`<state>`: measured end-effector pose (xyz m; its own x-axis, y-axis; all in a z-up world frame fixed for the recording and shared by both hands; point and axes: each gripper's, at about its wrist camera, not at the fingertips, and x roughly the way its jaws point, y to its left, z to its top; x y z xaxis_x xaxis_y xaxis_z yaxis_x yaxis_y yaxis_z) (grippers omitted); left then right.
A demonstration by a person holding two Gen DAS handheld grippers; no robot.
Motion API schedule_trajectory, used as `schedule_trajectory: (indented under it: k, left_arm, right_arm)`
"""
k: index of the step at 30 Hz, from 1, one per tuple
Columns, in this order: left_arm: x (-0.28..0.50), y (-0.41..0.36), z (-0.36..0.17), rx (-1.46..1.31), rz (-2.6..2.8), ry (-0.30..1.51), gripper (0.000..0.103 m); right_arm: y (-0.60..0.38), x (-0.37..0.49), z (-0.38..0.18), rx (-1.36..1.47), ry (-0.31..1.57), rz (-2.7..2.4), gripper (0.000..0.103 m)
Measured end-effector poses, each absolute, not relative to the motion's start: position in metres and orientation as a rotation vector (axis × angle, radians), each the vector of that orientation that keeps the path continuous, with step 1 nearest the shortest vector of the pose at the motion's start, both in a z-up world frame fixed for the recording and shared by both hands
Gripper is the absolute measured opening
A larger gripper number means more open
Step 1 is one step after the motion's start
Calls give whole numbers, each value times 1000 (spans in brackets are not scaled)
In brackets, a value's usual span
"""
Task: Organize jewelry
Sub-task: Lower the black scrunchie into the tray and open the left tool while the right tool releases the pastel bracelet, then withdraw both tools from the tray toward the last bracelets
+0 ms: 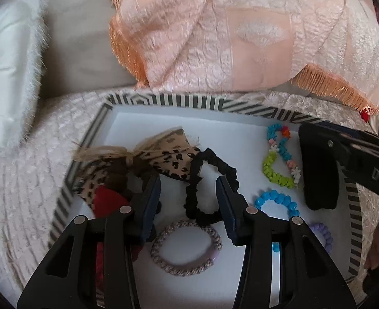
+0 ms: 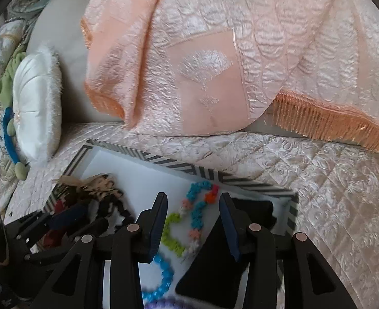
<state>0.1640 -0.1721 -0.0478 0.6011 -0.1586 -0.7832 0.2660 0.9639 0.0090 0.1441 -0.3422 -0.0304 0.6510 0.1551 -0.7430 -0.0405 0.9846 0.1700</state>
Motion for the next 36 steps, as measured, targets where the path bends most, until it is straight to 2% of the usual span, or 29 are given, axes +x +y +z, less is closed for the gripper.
schedule_trajectory:
  k: [20,28,32,36]
  left_arm:
    - [51,-128,24,114,-219,678,44]
    - [5,-108,21,86,-230,717,45]
    - [-12,-96,13,66,-247,763,50]
    - [-26,-88,6,67,-260,798,51]
  right_arm:
    - [-294,31,19,77,777,92,44]
    - [-284,-24,12,83,802,91,48]
    - [-287,-45,-1,124,834,90,48]
    - [-284,-60,-13,133,867,96,48]
